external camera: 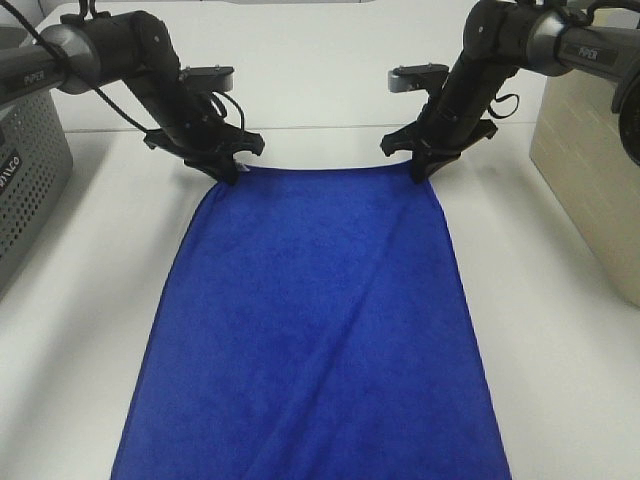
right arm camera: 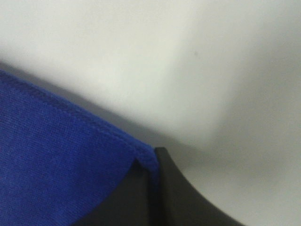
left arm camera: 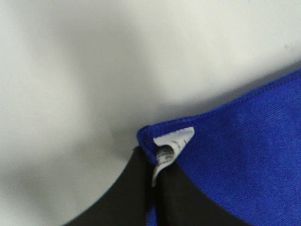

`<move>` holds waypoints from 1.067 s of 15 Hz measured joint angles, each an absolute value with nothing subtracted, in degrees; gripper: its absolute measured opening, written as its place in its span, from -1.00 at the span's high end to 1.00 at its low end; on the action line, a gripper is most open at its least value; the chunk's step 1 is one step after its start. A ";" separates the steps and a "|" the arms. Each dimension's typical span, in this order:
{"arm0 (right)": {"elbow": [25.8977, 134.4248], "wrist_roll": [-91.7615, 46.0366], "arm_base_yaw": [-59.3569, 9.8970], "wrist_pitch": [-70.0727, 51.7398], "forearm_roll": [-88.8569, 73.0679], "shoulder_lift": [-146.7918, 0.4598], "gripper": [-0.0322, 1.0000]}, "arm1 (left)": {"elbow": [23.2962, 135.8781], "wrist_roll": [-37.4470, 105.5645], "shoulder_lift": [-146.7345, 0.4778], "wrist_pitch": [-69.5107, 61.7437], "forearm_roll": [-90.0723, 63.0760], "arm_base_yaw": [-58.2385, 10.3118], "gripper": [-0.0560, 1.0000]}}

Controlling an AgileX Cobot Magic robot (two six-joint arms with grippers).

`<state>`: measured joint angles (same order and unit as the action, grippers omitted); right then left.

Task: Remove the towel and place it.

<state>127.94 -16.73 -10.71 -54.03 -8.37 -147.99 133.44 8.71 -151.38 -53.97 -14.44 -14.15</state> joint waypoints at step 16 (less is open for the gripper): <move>129.89 -20.63 -10.71 -24.52 -7.56 -152.41 0.90 | 135.22 8.94 -155.33 -22.23 -8.59 -14.15 0.88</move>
<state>129.89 -20.63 -10.71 -24.52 -7.56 -152.41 135.22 8.94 -155.33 -22.23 -8.59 -14.15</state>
